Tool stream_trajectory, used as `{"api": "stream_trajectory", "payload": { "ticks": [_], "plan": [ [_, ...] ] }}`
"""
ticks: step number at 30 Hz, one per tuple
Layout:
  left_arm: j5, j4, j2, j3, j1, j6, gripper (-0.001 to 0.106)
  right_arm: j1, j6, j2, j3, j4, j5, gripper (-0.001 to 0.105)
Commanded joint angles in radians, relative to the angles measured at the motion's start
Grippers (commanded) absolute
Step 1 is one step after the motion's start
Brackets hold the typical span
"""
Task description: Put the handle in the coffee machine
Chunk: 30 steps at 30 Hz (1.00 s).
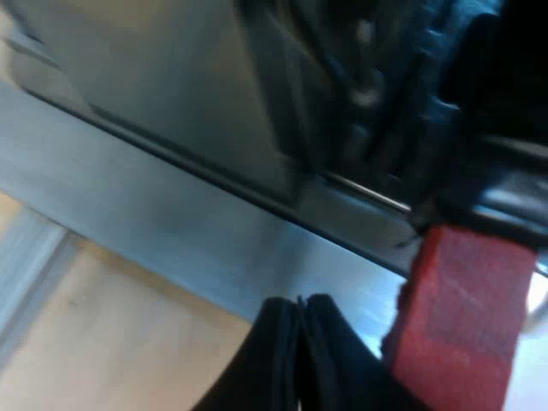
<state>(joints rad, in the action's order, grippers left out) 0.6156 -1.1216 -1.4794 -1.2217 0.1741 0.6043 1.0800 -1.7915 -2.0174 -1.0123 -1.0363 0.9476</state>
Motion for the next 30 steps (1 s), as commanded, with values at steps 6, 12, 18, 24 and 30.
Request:
{"api": "stream_trajectory", "payload": {
  "ticks": [6, 12, 18, 24, 30],
  "plan": [
    [0.042, -0.196, 0.014, -0.035, -0.008, -0.049, 0.001, -0.01, -0.015, 0.023, -0.013, -0.044, -0.032, 0.038],
    [0.116, -0.324, 0.014, -0.031, -0.008, -0.093, 0.001, -0.01, -0.015, 0.023, -0.013, -0.044, -0.032, 0.038],
    [0.133, -0.385, 0.018, -0.031, -0.008, -0.095, 0.001, -0.01, -0.026, 0.023, -0.013, -0.044, -0.032, 0.038],
    [0.149, -0.395, 0.049, 0.0, -0.008, -0.1, 0.0, -0.01, -0.039, 0.023, -0.013, -0.044, -0.035, 0.038],
    [0.139, -0.29, 0.097, 0.107, -0.018, -0.032, 0.0, -0.01, -0.039, 0.023, -0.013, -0.03, -0.046, 0.038]
  ]
}}
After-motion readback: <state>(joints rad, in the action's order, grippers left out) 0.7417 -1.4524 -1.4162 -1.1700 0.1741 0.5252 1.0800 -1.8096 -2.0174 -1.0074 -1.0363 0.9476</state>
